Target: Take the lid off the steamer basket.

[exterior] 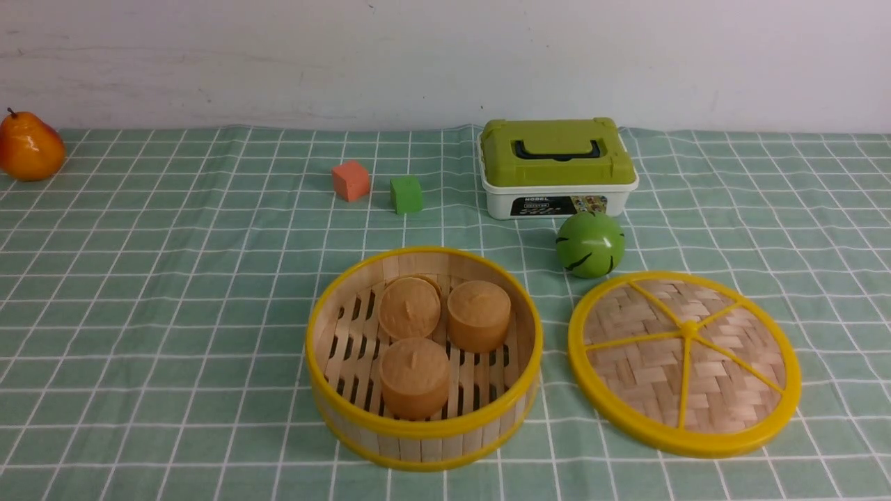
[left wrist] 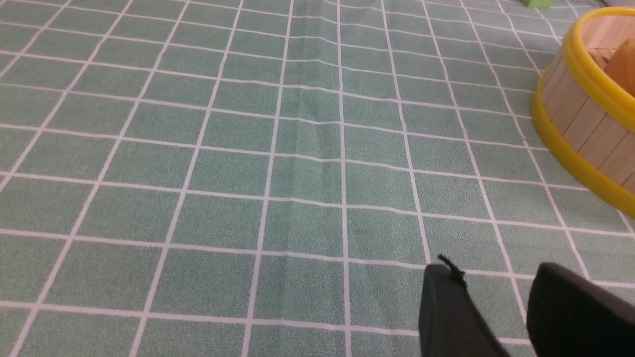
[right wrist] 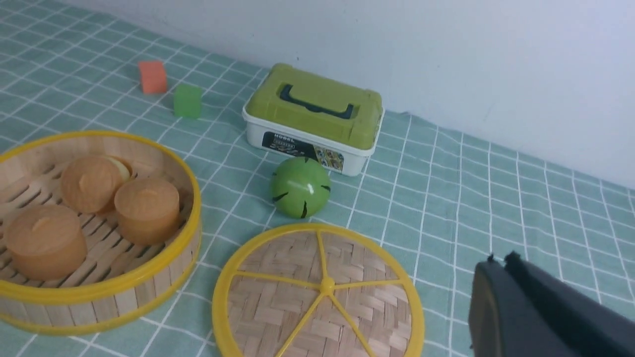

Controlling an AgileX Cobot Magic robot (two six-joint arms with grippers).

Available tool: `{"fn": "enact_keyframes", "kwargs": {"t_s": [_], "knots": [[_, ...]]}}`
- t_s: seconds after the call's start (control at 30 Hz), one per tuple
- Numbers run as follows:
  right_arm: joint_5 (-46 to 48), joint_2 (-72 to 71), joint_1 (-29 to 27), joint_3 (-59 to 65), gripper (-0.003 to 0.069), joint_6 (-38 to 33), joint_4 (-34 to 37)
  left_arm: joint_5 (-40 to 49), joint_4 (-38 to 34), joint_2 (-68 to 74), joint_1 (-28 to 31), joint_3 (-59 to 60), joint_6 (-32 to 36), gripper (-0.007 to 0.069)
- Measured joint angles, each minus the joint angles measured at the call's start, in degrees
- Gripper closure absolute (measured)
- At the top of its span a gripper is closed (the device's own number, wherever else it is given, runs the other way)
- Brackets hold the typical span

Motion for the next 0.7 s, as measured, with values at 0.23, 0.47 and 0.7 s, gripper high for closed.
{"fn": "enact_keyframes", "kwargs": {"t_s": [0.23,0.47,0.7], "knots": [[-0.1,-0.6,0.4,0.0,0.0669,0.0,-0.1,0.0,0.0,0.0,0.0,0.0,0.0,0.0385],[-0.4,-0.8,4.0,0.4,0.0664,0.0,-3.3,0.0,0.0,0.0,0.0,0.0,0.0,0.0385],[-2.5,-2.4,4.1,4.0,0.0663,0.0,0.6,0.0,0.0,0.0,0.0,0.0,0.0,0.0385]]}}
